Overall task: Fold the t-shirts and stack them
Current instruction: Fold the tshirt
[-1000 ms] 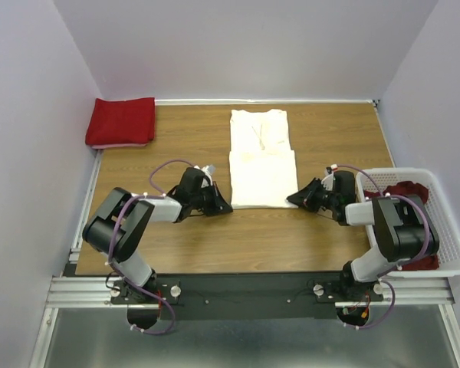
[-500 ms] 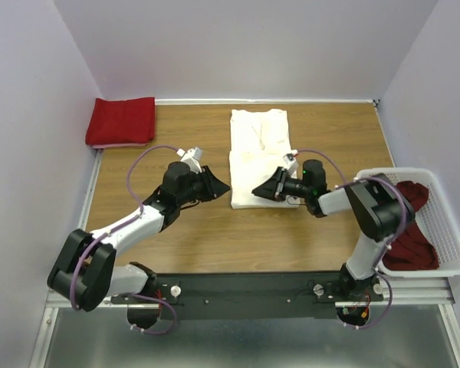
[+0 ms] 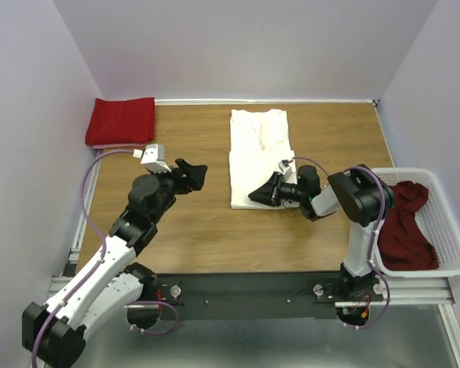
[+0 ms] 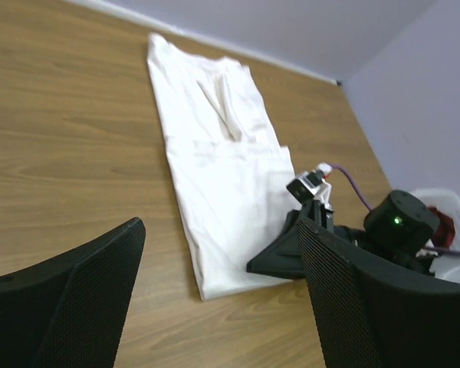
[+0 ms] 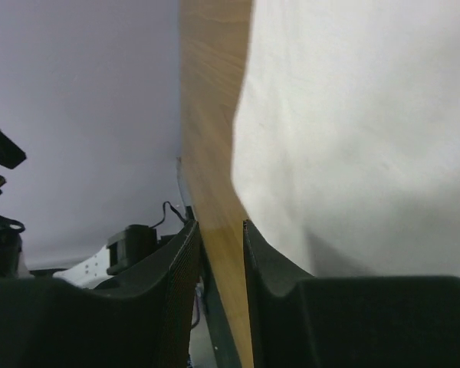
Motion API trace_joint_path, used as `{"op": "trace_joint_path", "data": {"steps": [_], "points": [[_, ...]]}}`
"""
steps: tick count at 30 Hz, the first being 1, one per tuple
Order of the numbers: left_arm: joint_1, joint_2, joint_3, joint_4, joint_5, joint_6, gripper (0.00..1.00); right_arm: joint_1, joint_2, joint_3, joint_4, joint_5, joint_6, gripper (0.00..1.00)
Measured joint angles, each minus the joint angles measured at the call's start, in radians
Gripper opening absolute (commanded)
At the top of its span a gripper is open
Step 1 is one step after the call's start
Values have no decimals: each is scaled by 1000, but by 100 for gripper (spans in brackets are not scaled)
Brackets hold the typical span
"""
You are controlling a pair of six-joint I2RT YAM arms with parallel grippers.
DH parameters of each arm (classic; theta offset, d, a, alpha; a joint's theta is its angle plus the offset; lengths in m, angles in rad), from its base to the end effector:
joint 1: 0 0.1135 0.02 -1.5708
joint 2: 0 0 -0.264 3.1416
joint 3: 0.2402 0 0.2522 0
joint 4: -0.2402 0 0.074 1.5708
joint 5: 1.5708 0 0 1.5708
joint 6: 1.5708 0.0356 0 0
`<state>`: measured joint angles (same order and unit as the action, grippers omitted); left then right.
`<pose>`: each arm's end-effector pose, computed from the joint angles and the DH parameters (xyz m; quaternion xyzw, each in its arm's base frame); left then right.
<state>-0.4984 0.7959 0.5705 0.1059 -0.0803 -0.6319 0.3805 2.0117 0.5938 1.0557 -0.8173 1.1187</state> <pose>0.1737 -0.0913 0.2928 -0.0764 0.7440 -0.3298 0.5761 0.2886 0.1434 0.0844 0.0619 0.7857 0.5946 0.1588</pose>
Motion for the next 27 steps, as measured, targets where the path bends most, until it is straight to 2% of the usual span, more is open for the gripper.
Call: {"op": "trace_joint_path", "data": {"steps": [7, 14, 19, 23, 27], "points": [[0, -187, 0, -46, -167, 140, 91, 42, -32, 168, -3, 21, 59, 36], [0, -298, -35, -57, -247, 230, 91, 142, 145, 344, 8, 71, 116, 36], [0, -280, -58, -66, -255, 254, 91, 182, 268, 376, 19, 90, 158, 36], [0, -253, -58, -66, -256, 270, 91, 187, 260, 373, 12, 102, 159, 36], [0, -243, -58, -70, -256, 275, 91, 191, 171, 323, -61, 121, 136, 36]]}}
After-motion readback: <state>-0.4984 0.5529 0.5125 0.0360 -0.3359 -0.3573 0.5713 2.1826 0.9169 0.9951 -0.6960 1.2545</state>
